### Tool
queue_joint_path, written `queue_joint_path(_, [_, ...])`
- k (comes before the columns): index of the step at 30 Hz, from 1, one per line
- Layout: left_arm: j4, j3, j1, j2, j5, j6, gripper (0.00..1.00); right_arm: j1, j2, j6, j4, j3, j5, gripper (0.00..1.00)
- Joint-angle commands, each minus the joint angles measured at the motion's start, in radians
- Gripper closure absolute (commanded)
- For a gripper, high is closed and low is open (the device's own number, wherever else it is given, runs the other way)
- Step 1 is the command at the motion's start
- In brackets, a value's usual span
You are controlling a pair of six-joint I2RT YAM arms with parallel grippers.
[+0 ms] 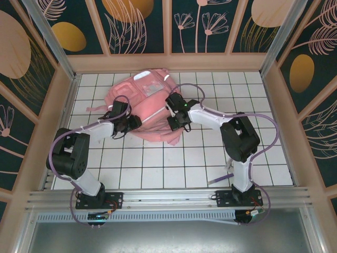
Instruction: Pack books, pencil case, and school supplies into a backpack
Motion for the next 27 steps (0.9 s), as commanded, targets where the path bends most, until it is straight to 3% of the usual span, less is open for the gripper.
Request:
queue_joint_path(1, [-0.203, 0.032, 0.076, 0.067, -0.248, 0.127, 0.64, -0.04, -0.047, 0.031, -0.167, 0.015, 0.038, 1.0])
queue_joint_path(5, [-0.208, 0.079, 0.098, 0.133, -0.3, 0.199, 0.64, -0.044, -0.046, 0.028, -0.211, 0.064, 0.166, 1.0])
queue_joint_path(9, [-0.196, 0.098, 0.12, 0.183, -0.278, 0.245, 0.64, -0.124, 0.002, 0.031, -0.242, 0.09, 0.302, 1.0])
queue_joint_path(14, [-0.191, 0.171, 0.13, 0.228, -0.272, 0.328, 0.64, -0.143, -0.001, 0.016, -0.226, 0.105, 0.195, 1.0])
queue_joint_path(18, [-0.245, 0.303, 0.177, 0.292, -0.263, 0.359, 0.63, -0.09, -0.033, -0.052, -0.195, 0.053, 0.047, 1.0])
queue_joint_path(22, [-0.31, 0.451, 0.229, 0.328, -0.224, 0.28, 0.62, 0.051, -0.068, -0.162, -0.15, 0.009, -0.093, 1.0])
queue_joint_path(27, [-0.245, 0.474, 0.229, 0.197, -0.11, 0.106, 0.6, 0.162, -0.004, -0.142, -0.098, 0.098, -0.153, 1.0])
